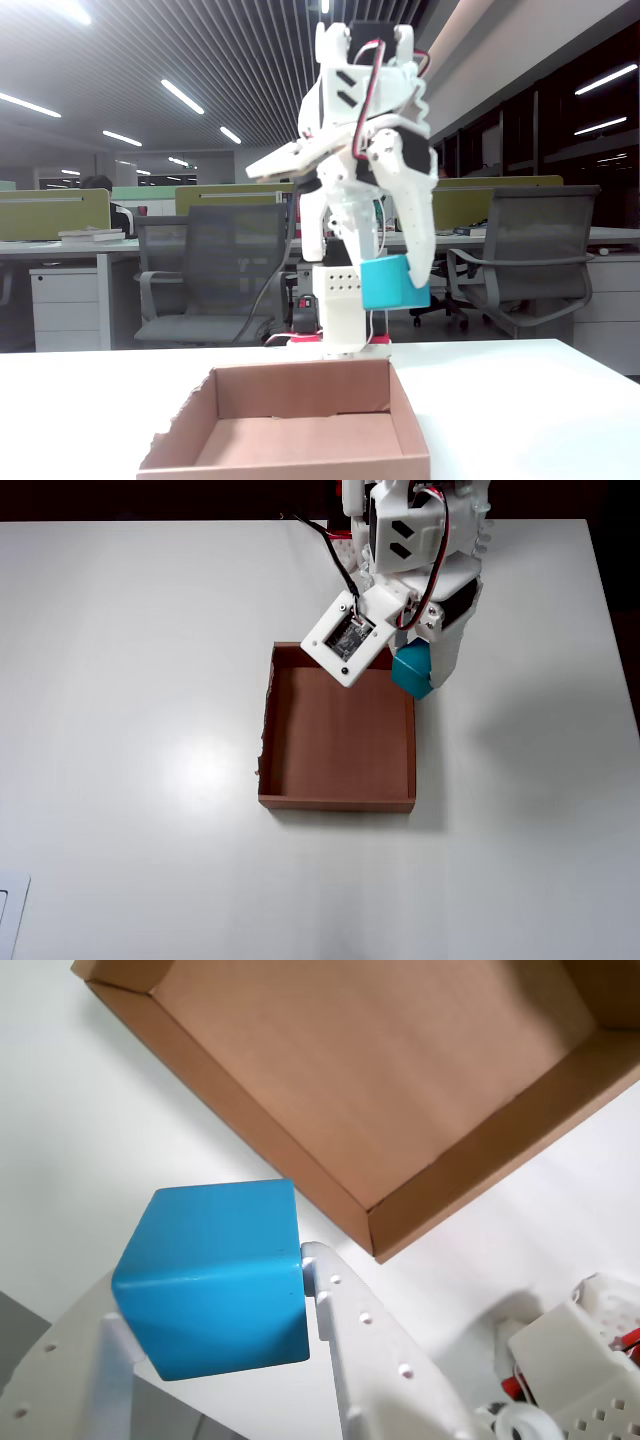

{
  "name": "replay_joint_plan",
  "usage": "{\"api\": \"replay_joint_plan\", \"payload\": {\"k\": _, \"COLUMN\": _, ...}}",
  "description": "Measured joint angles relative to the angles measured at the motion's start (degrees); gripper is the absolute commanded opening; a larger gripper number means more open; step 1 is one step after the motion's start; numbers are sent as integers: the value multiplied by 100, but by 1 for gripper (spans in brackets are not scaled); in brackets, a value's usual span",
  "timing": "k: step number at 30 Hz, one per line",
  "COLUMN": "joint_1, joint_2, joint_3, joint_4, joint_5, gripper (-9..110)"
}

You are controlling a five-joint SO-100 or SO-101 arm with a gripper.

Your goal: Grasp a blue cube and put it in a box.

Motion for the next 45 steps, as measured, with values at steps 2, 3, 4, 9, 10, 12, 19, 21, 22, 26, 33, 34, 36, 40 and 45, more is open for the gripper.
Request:
{"api": "replay_joint_plan", "payload": {"k": 2, "joint_1": 202, "joint_2": -141, "joint_3": 0, "joint_4": 0, "joint_5": -26, "gripper": 15}}
{"api": "replay_joint_plan", "payload": {"k": 3, "joint_1": 308, "joint_2": -211, "joint_3": 0, "joint_4": 0, "joint_5": -44, "gripper": 15}}
{"api": "replay_joint_plan", "payload": {"k": 4, "joint_1": 396, "joint_2": -281, "joint_3": 0, "joint_4": -26, "joint_5": -62, "gripper": 15}}
{"api": "replay_joint_plan", "payload": {"k": 9, "joint_1": 765, "joint_2": -817, "joint_3": 0, "joint_4": -220, "joint_5": -132, "gripper": 15}}
{"api": "replay_joint_plan", "payload": {"k": 10, "joint_1": 826, "joint_2": -923, "joint_3": 0, "joint_4": -281, "joint_5": -167, "gripper": 15}}
{"api": "replay_joint_plan", "payload": {"k": 12, "joint_1": 896, "joint_2": -1099, "joint_3": 35, "joint_4": -413, "joint_5": -211, "gripper": 15}}
{"api": "replay_joint_plan", "payload": {"k": 19, "joint_1": 976, "joint_2": -1573, "joint_3": 448, "joint_4": -932, "joint_5": -457, "gripper": 15}}
{"api": "replay_joint_plan", "payload": {"k": 21, "joint_1": 1020, "joint_2": -1714, "joint_3": 536, "joint_4": -1028, "joint_5": -580, "gripper": 15}}
{"api": "replay_joint_plan", "payload": {"k": 22, "joint_1": 1037, "joint_2": -1767, "joint_3": 562, "joint_4": -1081, "joint_5": -606, "gripper": 15}}
{"api": "replay_joint_plan", "payload": {"k": 26, "joint_1": 1116, "joint_2": -2021, "joint_3": 624, "joint_4": -1230, "joint_5": -826, "gripper": 15}}
{"api": "replay_joint_plan", "payload": {"k": 33, "joint_1": 1213, "joint_2": -2347, "joint_3": 694, "joint_4": -1477, "joint_5": -1107, "gripper": 15}}
{"api": "replay_joint_plan", "payload": {"k": 34, "joint_1": 1222, "joint_2": -2373, "joint_3": 712, "joint_4": -1503, "joint_5": -1134, "gripper": 15}}
{"api": "replay_joint_plan", "payload": {"k": 36, "joint_1": 1248, "joint_2": -2417, "joint_3": 738, "joint_4": -1556, "joint_5": -1143, "gripper": 15}}
{"api": "replay_joint_plan", "payload": {"k": 40, "joint_1": 1318, "joint_2": -2461, "joint_3": 782, "joint_4": -1635, "joint_5": -1195, "gripper": 15}}
{"api": "replay_joint_plan", "payload": {"k": 45, "joint_1": 1318, "joint_2": -2461, "joint_3": 800, "joint_4": -1644, "joint_5": -1195, "gripper": 16}}
